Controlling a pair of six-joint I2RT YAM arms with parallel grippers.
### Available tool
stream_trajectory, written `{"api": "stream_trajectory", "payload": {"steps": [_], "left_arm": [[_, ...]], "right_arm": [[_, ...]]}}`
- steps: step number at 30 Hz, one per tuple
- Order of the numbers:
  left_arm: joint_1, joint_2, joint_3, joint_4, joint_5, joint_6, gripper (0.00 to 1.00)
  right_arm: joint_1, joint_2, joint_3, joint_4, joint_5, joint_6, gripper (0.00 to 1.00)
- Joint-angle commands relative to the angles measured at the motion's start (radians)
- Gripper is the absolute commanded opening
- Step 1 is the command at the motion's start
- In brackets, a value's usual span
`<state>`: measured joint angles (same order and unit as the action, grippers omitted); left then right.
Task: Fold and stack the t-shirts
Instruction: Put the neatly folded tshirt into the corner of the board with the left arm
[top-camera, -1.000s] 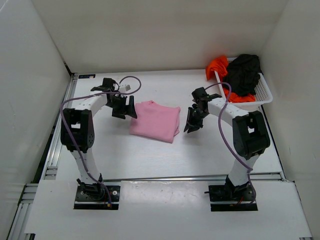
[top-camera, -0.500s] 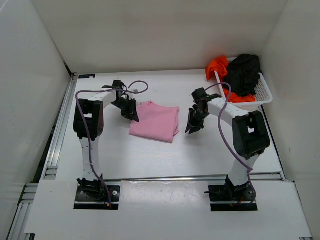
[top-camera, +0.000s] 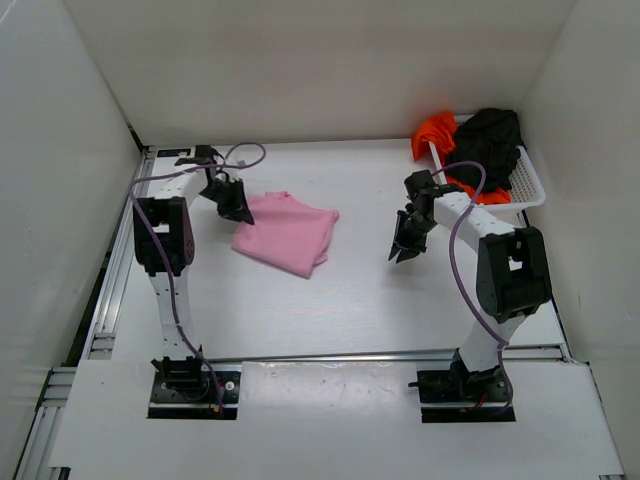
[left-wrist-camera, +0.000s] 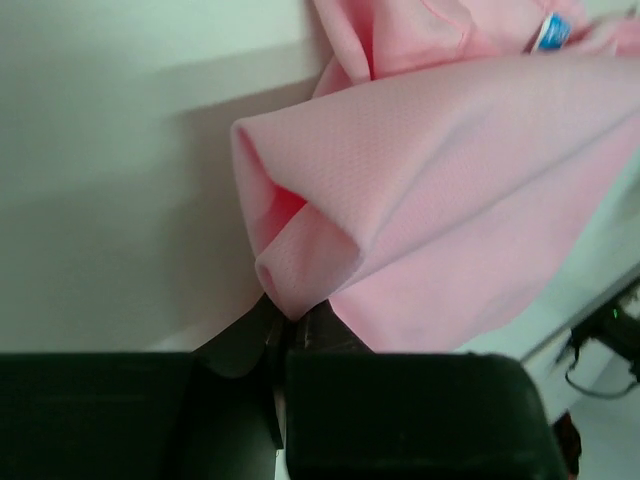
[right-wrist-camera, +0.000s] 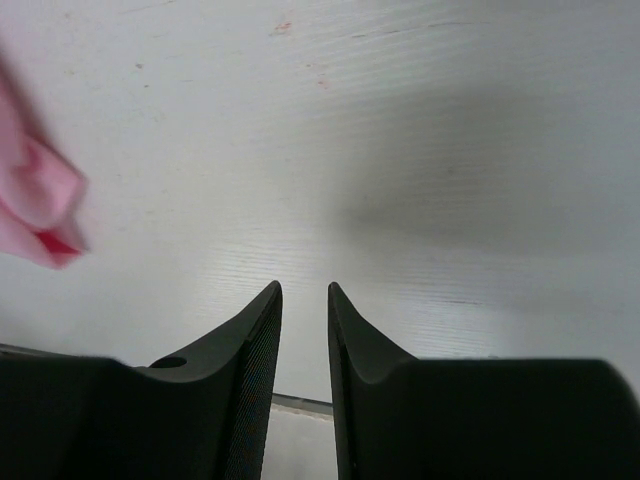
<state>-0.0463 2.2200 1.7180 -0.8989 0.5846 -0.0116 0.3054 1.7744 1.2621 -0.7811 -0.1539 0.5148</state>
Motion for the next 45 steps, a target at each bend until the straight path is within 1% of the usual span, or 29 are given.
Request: {"api": "stream_trajectory", "payload": {"steps": [1,4,6,7,8,10,11,13,14,15,16,19,24,26,30,35,36,37,38,39,40,41,42,44,45], "left_arm": [[0.1,0.027,0.123,-0.02,-0.099,0.012,0.1],[0.172,0.075,0.231,-0.02,-0.155,0.012,0.1],[0.21,0.117,0.293,-0.02,-0.238,0.012,0.1],[0.22,0.133,0.354,-0.02,-0.276,0.012,0.1],[0.22,0.147,0.38,0.01,-0.355,0.012,0.1],[0.246,0.193,0.455,0.049,-0.426,0.012,0.1],[0.246,0.21,0.485,0.087,-0.495,0.012,0.1],[0.255,0.259,0.564,0.13,-0.554,0.012,0.1],[0.255,0.276,0.581,0.159,-0.584,0.012,0.1],[0.255,0.289,0.598,0.188,-0.644,0.012,0.1],[0.255,0.329,0.638,0.236,-0.67,0.012,0.1],[0.276,0.415,0.716,0.27,-0.715,0.012,0.1],[0.299,0.475,0.756,0.403,-0.779,0.012,0.1],[0.313,0.489,0.781,0.413,-0.789,0.012,0.1],[0.348,0.489,0.781,0.471,-0.772,0.012,0.1],[0.349,0.489,0.752,0.494,-0.772,0.012,0.1],[0.349,0.489,0.752,0.494,-0.772,0.012,0.14],[0.349,0.5,0.761,0.503,-0.793,0.012,0.23],[0.349,0.5,0.761,0.503,-0.804,0.012,0.67],[0.349,0.5,0.784,0.52,-0.822,0.012,0.86],[0.349,0.5,0.796,0.52,-0.847,0.012,0.93],[0.349,0.5,0.808,0.52,-0.902,0.012,0.96],[0.349,0.477,0.808,0.532,-0.928,0.012,1.0],[0.349,0.439,0.795,0.542,-0.976,0.012,1.0],[0.349,0.397,0.795,0.551,-0.976,0.012,1.0]], "right_arm": [[-0.023,-0.047,0.026,-0.053,0.036,-0.041,0.3],[-0.032,-0.047,0.037,-0.064,0.047,-0.041,0.3],[-0.042,-0.047,0.048,-0.073,0.047,-0.05,0.3],[-0.042,-0.035,0.059,-0.073,0.047,-0.05,0.3],[-0.042,-0.021,0.059,-0.082,0.056,-0.05,0.3],[-0.042,0.005,0.091,-0.095,0.056,-0.05,0.3],[-0.042,0.005,0.101,-0.108,0.056,-0.059,0.3],[-0.042,0.039,0.131,-0.133,0.056,-0.059,0.3],[-0.042,0.039,0.141,-0.153,0.066,-0.07,0.3],[-0.042,0.055,0.152,-0.165,0.066,-0.07,0.3],[-0.042,0.065,0.173,-0.176,0.08,-0.07,0.3],[-0.042,0.091,0.213,-0.216,0.102,-0.079,0.3],[-0.042,0.111,0.252,-0.256,0.132,-0.079,0.3],[-0.042,0.123,0.263,-0.267,0.132,-0.079,0.3],[-0.042,0.144,0.263,-0.276,0.145,-0.079,0.3],[-0.042,0.175,0.286,-0.276,0.134,-0.079,0.3],[-0.042,0.175,0.296,-0.276,0.134,-0.079,0.3],[-0.042,0.184,0.306,-0.285,0.125,-0.079,0.3],[-0.032,0.184,0.306,-0.285,0.125,-0.079,0.3],[-0.032,0.184,0.306,-0.285,0.125,-0.079,0.3],[-0.032,0.184,0.306,-0.285,0.125,-0.088,0.3],[-0.032,0.172,0.306,-0.285,0.125,-0.088,0.3],[-0.032,0.172,0.297,-0.285,0.125,-0.088,0.3],[-0.032,0.151,0.286,-0.285,0.125,-0.088,0.3],[-0.032,0.151,0.286,-0.285,0.125,-0.088,0.3]]}}
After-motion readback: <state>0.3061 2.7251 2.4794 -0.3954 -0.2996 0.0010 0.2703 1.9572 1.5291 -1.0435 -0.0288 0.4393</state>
